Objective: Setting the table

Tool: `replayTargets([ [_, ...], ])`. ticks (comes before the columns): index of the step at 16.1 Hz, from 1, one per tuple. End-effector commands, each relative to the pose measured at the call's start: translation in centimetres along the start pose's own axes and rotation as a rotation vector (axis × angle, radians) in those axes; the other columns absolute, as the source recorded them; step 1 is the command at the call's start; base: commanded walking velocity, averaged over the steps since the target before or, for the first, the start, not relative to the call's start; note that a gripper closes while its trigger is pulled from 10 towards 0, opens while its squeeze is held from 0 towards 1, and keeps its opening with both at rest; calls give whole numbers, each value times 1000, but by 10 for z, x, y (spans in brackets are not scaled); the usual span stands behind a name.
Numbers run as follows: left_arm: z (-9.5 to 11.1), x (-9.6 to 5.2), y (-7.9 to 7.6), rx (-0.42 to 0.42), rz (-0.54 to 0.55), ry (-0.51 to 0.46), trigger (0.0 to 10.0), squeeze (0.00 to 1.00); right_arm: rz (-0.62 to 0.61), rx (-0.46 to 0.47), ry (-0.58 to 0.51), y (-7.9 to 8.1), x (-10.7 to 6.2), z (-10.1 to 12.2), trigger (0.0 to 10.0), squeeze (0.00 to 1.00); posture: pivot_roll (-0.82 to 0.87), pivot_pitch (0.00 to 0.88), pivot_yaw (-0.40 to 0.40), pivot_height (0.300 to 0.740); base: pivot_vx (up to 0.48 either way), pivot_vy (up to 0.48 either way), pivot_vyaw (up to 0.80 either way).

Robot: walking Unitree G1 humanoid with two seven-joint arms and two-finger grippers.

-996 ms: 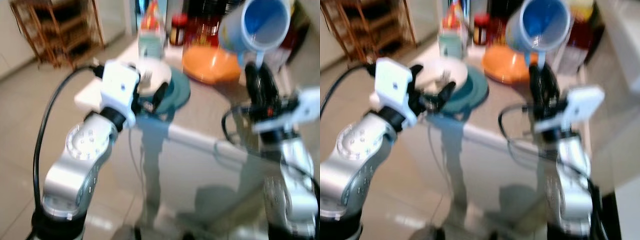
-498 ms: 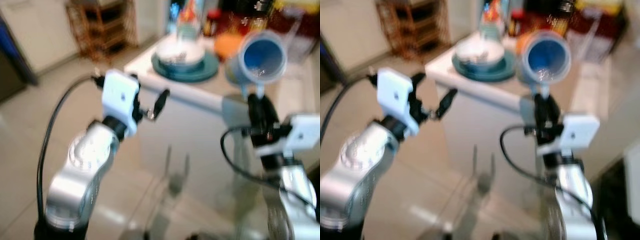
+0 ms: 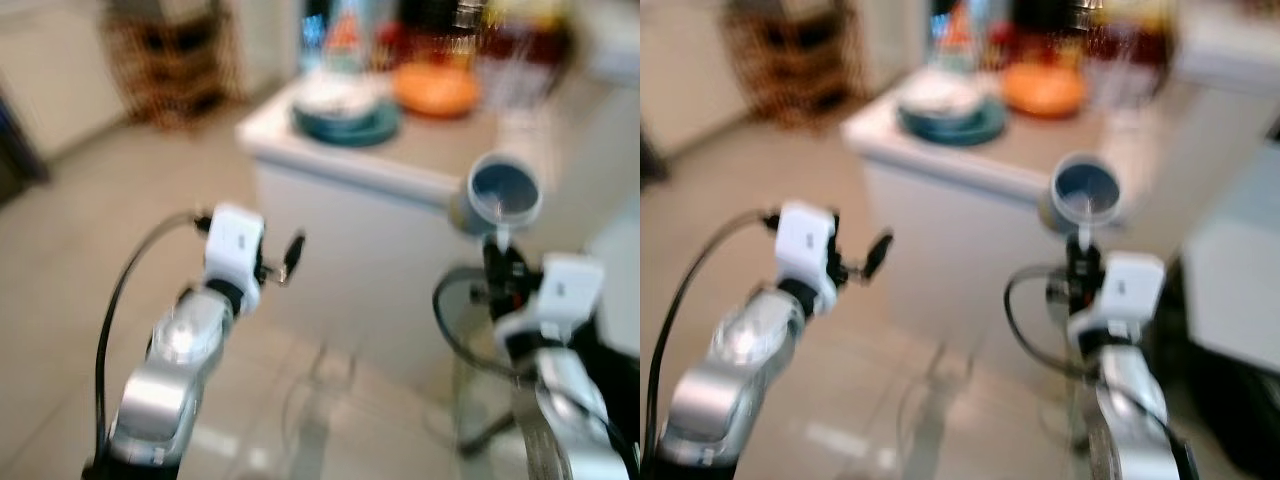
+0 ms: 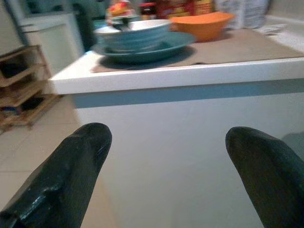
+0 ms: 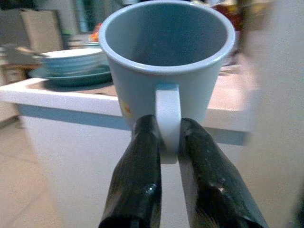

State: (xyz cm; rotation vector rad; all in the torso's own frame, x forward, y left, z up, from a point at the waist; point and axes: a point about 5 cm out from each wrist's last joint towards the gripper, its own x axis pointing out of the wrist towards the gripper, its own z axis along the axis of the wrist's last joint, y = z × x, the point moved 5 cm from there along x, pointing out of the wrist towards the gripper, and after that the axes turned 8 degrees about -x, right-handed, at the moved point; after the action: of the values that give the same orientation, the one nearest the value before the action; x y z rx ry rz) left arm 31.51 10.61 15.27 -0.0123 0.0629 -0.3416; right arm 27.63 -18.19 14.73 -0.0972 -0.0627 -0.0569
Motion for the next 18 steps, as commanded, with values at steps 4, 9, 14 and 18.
replayTargets([
  [4, 10, 12, -10, 3, -19, -54, 10000, 0, -32, -129, 52, -8, 9, -9, 10000, 0, 1, 34, 25, 740, 0, -480, 0],
  [9, 15, 16, -16, 42, -48, -76, 10000, 0, -33, -103, 35, -13, 11, -5, 10000, 0, -5, 33, 29, 740, 0, -480, 0],
  [14, 28, 19, -25, 75, -90, -114, 10000, 0, -79, -94, 48, -26, 14, -6, 10000, 0, -15, 29, 38, 740, 0, -480, 0],
  [18, 27, 20, -27, 74, -101, -112, 10000, 0, -95, -81, 48, -33, 12, -5, 10000, 0, -22, 24, 45, 740, 0, -480, 0],
])
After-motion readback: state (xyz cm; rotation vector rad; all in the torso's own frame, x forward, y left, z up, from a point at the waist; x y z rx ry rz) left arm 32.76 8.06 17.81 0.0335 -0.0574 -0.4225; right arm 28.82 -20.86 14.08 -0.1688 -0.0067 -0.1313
